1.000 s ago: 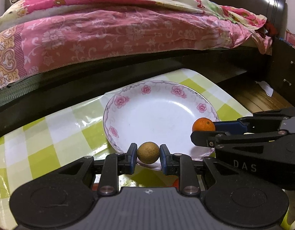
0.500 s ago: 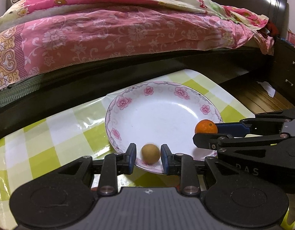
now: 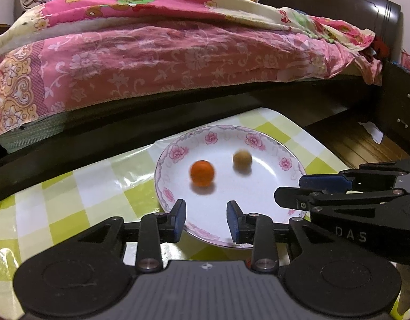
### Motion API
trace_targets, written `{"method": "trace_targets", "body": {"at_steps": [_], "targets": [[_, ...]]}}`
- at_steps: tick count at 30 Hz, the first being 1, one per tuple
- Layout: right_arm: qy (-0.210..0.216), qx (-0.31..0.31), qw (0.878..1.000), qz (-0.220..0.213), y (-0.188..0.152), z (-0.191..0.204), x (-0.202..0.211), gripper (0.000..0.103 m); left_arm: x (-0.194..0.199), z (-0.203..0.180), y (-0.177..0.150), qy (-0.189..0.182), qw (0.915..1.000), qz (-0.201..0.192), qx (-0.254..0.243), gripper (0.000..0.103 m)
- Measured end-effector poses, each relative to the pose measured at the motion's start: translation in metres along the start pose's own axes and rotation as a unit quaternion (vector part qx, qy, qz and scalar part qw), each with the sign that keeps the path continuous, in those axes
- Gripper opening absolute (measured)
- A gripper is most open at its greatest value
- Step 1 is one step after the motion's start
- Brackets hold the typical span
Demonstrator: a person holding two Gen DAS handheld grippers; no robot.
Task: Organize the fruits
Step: 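Open both tools to drop the orange and tan fruit into the plate, then move both tools back toward the remaining fruit cluster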
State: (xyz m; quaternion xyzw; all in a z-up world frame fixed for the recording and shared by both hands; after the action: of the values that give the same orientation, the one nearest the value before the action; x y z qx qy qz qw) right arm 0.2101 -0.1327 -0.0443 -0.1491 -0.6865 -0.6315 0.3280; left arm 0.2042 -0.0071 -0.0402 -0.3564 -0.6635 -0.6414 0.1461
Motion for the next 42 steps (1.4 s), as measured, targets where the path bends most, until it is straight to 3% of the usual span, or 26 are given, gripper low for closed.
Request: {"method": "trace_targets", "body": {"at_steps": [30, 42], "targets": [[0.041, 0.013, 0.999, 0.016, -0.021, 0.022, 0.027, 0.036, 0.049, 0.020, -0.026, -0.003, 0.9996, 0.009, 0.026, 0.043], [0.067, 0.035, 0.996, 0.042, -0.051, 0.040, 0.047, 0.037, 0.086, 0.022, -0.059, 0.008, 0.9991, 0.041, -0.002, 0.051]]}}
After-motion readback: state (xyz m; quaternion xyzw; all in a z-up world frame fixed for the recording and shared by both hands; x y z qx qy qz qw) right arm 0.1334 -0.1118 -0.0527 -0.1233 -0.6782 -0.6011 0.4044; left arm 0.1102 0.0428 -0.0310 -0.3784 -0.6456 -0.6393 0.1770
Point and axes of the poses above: each gripper's, at about its wrist camera, not at the fingertips, and x roughly against the way its jaws point, z to its left, y to its top, the point moved 6 cm from there along -x, roughly the way its jaws point, and after that the axes turned 6 degrees about -y, right-handed, at the moved point
